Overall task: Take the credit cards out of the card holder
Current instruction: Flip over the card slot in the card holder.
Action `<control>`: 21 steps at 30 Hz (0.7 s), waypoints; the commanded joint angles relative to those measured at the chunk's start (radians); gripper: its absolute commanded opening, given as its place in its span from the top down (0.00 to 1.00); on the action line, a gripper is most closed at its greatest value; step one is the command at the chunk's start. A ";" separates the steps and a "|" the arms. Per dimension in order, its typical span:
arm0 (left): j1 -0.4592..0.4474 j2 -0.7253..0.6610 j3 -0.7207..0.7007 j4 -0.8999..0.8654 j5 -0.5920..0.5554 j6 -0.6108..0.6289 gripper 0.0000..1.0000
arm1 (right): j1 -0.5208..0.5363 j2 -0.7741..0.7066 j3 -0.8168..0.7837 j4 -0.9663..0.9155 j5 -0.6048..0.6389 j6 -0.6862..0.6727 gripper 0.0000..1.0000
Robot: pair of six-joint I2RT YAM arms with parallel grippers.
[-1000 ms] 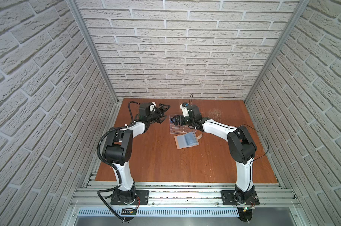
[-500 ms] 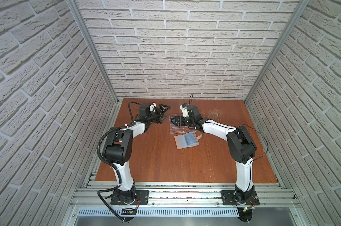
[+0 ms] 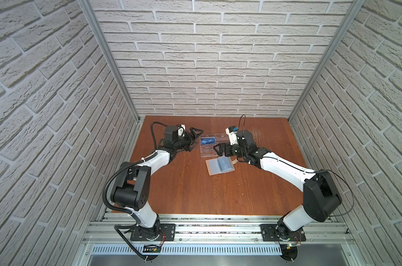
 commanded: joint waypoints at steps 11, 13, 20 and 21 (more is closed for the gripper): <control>-0.213 0.078 -0.153 0.294 -0.149 -0.147 0.02 | -0.016 -0.106 -0.308 0.057 -0.045 0.038 0.00; -0.228 0.093 -0.162 0.316 -0.179 -0.155 0.02 | -0.022 -0.101 -0.328 0.099 -0.067 0.048 0.00; -0.256 0.171 -0.216 0.437 -0.253 -0.250 0.02 | -0.026 -0.081 -0.318 0.134 -0.113 0.068 0.00; -0.256 0.183 -0.219 0.449 -0.256 -0.260 0.02 | -0.026 -0.085 -0.317 0.129 -0.115 0.069 0.00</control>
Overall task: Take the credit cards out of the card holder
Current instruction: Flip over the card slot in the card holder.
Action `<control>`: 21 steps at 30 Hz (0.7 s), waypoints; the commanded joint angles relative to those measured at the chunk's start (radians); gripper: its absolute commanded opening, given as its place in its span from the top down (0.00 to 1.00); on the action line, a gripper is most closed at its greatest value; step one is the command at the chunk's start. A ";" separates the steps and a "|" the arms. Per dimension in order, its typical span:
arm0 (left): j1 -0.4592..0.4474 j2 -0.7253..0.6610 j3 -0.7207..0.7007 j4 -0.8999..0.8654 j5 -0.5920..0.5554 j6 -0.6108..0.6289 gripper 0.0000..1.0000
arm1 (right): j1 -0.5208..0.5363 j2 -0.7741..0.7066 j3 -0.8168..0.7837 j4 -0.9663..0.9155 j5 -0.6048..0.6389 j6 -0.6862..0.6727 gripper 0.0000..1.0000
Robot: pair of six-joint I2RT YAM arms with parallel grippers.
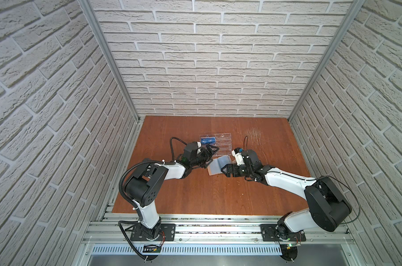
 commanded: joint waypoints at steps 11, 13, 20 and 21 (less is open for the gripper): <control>-0.018 0.168 -0.051 0.253 -0.125 -0.140 0.02 | -0.014 0.008 0.026 0.109 -0.050 0.023 0.00; -0.022 0.181 -0.058 0.266 -0.133 -0.149 0.02 | -0.023 0.019 0.017 0.147 -0.066 0.034 0.00; -0.023 0.176 -0.087 0.266 -0.148 -0.154 0.02 | -0.043 0.099 -0.006 0.281 -0.131 0.086 0.01; -0.023 0.175 -0.086 0.259 -0.148 -0.153 0.02 | -0.044 0.111 -0.003 0.288 -0.141 0.090 0.01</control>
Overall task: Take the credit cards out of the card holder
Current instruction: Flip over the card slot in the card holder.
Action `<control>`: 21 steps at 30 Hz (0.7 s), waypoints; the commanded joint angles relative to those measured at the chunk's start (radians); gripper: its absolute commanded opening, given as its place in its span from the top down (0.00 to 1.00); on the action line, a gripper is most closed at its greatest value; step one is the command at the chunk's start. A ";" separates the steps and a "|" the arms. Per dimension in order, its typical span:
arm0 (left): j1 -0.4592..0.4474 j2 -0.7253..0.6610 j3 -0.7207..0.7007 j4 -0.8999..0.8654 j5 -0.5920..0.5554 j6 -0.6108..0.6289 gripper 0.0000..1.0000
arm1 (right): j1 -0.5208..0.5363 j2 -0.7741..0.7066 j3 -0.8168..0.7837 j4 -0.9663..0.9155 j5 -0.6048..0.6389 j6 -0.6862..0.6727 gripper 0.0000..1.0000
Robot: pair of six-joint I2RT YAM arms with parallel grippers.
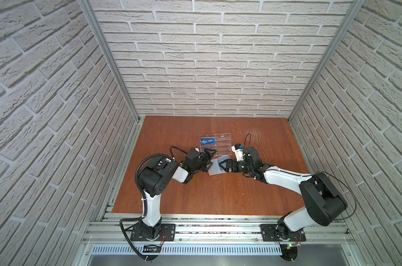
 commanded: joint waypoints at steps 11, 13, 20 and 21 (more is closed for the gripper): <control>-0.005 0.015 -0.040 0.014 -0.034 -0.001 0.02 | -0.014 0.062 -0.005 0.108 -0.071 0.041 0.02; -0.005 0.014 -0.046 0.017 -0.035 -0.001 0.02 | -0.016 0.055 -0.010 0.107 -0.070 0.041 0.02; -0.005 0.007 -0.052 0.022 -0.034 -0.001 0.02 | -0.029 0.032 -0.020 0.065 -0.052 0.034 0.02; -0.005 0.005 -0.054 0.021 -0.035 0.000 0.02 | -0.031 0.030 -0.020 0.059 -0.051 0.032 0.02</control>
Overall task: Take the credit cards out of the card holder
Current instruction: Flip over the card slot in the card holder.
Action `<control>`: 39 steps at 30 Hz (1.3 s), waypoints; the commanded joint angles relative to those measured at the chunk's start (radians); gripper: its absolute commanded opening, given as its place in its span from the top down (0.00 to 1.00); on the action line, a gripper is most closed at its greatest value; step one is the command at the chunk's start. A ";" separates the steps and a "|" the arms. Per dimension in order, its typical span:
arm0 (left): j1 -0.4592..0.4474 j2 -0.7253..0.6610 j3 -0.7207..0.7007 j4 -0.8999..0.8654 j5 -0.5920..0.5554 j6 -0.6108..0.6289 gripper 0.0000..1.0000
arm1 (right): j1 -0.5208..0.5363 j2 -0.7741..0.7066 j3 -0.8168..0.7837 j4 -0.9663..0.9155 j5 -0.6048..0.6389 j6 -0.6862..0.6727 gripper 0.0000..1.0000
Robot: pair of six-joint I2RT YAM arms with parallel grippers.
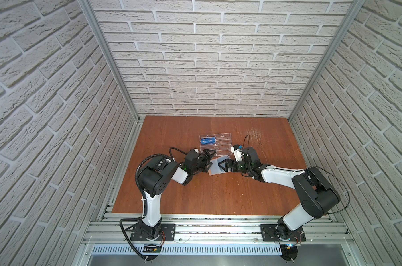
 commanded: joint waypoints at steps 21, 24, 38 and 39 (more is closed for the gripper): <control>0.002 -0.022 -0.053 -0.030 -0.026 0.011 0.02 | -0.019 -0.029 -0.034 -0.005 -0.027 -0.009 0.02; 0.002 -0.024 -0.053 -0.032 -0.026 0.010 0.02 | -0.019 -0.064 -0.039 -0.010 -0.011 -0.026 0.03; 0.001 -0.040 -0.047 -0.051 -0.030 0.019 0.02 | -0.012 -0.068 -0.056 0.058 -0.054 -0.019 0.03; 0.000 -0.041 -0.049 -0.051 -0.030 0.018 0.02 | -0.012 -0.062 -0.054 0.059 -0.054 -0.017 0.03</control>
